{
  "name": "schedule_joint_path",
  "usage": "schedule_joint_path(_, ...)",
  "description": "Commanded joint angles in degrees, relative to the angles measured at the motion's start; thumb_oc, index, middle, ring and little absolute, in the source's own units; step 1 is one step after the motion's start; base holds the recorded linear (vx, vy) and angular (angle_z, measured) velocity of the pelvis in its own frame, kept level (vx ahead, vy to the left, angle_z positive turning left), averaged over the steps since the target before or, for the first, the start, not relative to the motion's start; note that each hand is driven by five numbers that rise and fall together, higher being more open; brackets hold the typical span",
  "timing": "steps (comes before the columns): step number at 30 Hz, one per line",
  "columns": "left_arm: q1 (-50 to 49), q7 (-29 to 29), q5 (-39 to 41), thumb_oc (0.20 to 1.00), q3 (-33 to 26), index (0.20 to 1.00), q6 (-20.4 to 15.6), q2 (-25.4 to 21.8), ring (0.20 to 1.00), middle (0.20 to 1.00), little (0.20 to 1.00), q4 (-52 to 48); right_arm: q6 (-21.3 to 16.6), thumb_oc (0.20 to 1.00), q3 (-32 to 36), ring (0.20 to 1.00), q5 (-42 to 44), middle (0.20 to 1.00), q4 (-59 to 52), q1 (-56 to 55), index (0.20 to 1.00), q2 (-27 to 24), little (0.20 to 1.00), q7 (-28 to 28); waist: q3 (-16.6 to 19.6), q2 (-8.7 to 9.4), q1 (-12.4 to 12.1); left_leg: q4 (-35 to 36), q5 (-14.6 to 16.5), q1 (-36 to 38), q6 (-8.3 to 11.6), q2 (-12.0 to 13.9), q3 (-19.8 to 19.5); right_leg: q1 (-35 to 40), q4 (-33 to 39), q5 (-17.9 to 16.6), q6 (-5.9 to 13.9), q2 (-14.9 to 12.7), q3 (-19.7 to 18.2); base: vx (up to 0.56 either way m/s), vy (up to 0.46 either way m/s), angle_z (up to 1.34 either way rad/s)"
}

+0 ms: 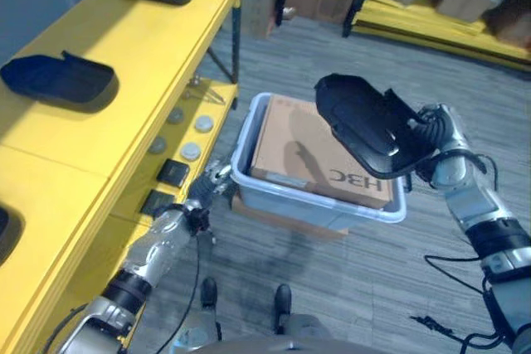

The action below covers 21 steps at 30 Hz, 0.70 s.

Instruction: Move parts from the plastic box to the shelf.

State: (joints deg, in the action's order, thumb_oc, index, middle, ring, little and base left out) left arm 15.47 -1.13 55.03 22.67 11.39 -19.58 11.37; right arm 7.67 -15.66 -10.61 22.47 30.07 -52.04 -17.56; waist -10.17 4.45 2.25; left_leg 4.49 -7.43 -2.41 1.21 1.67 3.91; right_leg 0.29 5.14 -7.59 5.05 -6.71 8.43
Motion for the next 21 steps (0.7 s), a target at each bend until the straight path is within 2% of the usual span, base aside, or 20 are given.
schedule_joint_path(1,4.75,1.40,12.72,1.000,5.43,1.000,3.58,4.09,1.000,1.000,1.000,5.08,-4.63,0.200,-2.76,0.200,-5.05,0.200,-2.37,10.52,0.200,-7.19,0.200,-0.44,4.28,-1.05,0.18,-1.61,6.85,4.93,1.35,3.38,2.89,1.65,-0.88,3.03,1.33,-0.42,0.66,-0.05,0.007,-0.33)
schedule_joint_path(3,6.40,1.38,18.70,1.000,6.26,1.000,5.07,6.86,1.000,1.000,1.000,6.51,-6.43,0.200,-4.76,0.200,-5.77,0.200,-5.94,13.43,0.200,-7.90,0.200,0.16,5.36,-0.84,1.64,-1.46,7.07,5.96,1.23,3.41,3.60,2.27,-1.04,3.39,1.19,-0.04,-0.16,-0.04,0.015,-0.30)
schedule_joint_path(5,6.89,1.50,19.26,1.000,6.26,1.000,4.99,7.61,1.000,1.000,1.000,7.00,-6.54,0.200,-5.43,0.200,-5.90,0.200,-6.38,14.33,0.200,-7.86,0.200,0.43,5.47,-0.93,1.97,-1.35,7.16,6.29,1.21,3.40,3.73,2.44,-1.07,3.51,1.16,0.08,-0.38,-0.03,0.018,-0.25)
schedule_joint_path(6,8.23,-1.15,21.53,1.000,6.72,1.000,4.08,10.03,1.000,1.000,1.000,8.40,-8.39,0.200,-6.72,0.200,-5.53,0.200,-8.48,16.16,0.200,-7.47,0.200,1.73,6.28,-0.72,3.06,-1.27,7.49,7.03,1.18,3.41,4.20,2.85,-1.16,3.84,1.11,0.34,-1.11,-0.04,0.030,-0.27)
schedule_joint_path(10,9.88,-4.85,25.51,1.000,6.79,1.000,1.86,12.73,1.000,1.000,1.000,9.04,-10.54,0.200,-8.96,0.200,-6.14,0.200,-10.15,18.22,0.200,-6.57,0.200,4.32,6.98,-0.68,4.23,-1.43,8.21,8.17,1.04,3.33,4.67,3.61,-1.26,4.40,0.89,0.68,-2.33,-0.01,0.022,-0.12)
schedule_joint_path(13,10.15,-11.74,29.78,1.000,7.29,1.000,-2.98,13.93,1.000,1.000,1.000,7.42,-11.70,0.200,-10.82,0.200,-5.48,0.200,-10.98,19.39,0.200,-5.98,0.200,6.05,7.01,-0.53,4.48,-1.83,8.75,8.67,0.92,3.24,4.83,4.08,-1.40,4.64,0.73,0.70,-2.76,0.00,0.004,-0.09)
schedule_joint_path(16,10.50,-14.26,32.56,1.000,7.17,1.000,-6.06,13.73,1.000,1.000,1.000,3.68,-12.71,0.200,-11.93,0.200,-5.38,0.200,-11.07,19.67,0.200,-4.56,0.200,6.80,6.76,-0.46,4.14,-1.93,8.96,8.98,0.84,3.17,4.73,4.57,-1.47,4.95,0.57,0.70,-2.62,0.00,0.000,0.00)
schedule_joint_path(20,10.59,-14.28,31.51,1.000,8.30,1.000,-9.95,12.67,1.000,1.000,1.000,-1.05,-14.67,0.200,-13.67,0.200,-4.33,0.200,-11.65,20.17,0.200,-2.10,0.200,8.30,6.46,-0.42,3.33,-1.55,8.92,9.19,0.81,3.06,4.39,5.08,-1.26,5.10,0.48,0.73,-2.28,0.00,0.000,0.00)
schedule_joint_path(21,10.77,-12.63,31.08,1.000,8.62,1.000,-9.81,12.21,1.000,1.000,1.000,-1.94,-15.29,0.200,-14.03,0.200,-3.95,0.200,-12.21,20.48,0.200,-1.35,0.200,8.79,6.37,-0.45,3.10,-1.49,8.88,9.23,0.78,2.98,4.20,5.17,-1.26,5.09,0.46,0.76,-2.22,0.00,0.000,0.00)
